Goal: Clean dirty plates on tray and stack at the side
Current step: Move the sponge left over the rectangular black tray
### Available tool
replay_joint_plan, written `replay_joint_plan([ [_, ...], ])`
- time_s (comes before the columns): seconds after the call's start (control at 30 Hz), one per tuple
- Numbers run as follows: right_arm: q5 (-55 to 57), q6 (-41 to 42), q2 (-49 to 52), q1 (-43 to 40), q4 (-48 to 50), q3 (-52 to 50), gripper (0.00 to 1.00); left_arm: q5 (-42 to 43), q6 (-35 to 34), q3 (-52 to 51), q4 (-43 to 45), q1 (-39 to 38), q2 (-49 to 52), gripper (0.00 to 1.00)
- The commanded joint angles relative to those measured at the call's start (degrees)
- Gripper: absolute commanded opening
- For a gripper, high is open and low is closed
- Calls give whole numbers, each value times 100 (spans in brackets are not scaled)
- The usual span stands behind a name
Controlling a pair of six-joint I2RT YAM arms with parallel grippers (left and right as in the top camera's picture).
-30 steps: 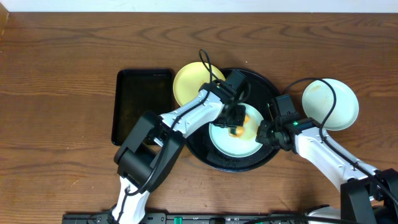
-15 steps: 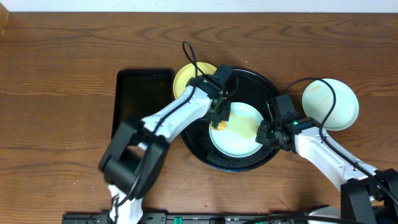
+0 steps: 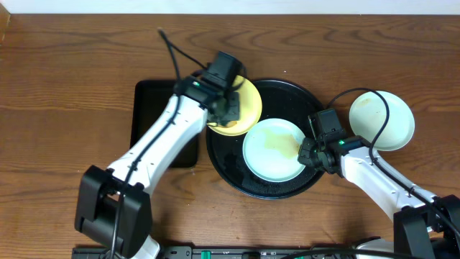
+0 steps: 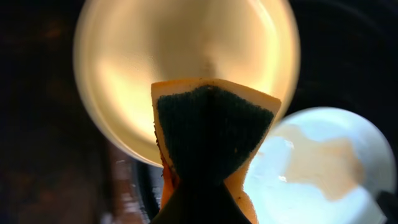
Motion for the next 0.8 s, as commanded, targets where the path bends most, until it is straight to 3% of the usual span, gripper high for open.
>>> replay_joint_plan([
  [0.0,35,-44,44,13,59,-46,14,-216,96,4,-92,376,0,8],
  [0.33,-22,-42,48,13,57,-59,10,-57,326,-7,-142,1714,83,8],
  [0.47,-22,-42,48,13,57,-59,10,977,1121,-13,-105,2179,372,8],
  [0.77,-22,-44,48,13,33,-59,10,2647,1932,-13,-107,3010,1412,8],
])
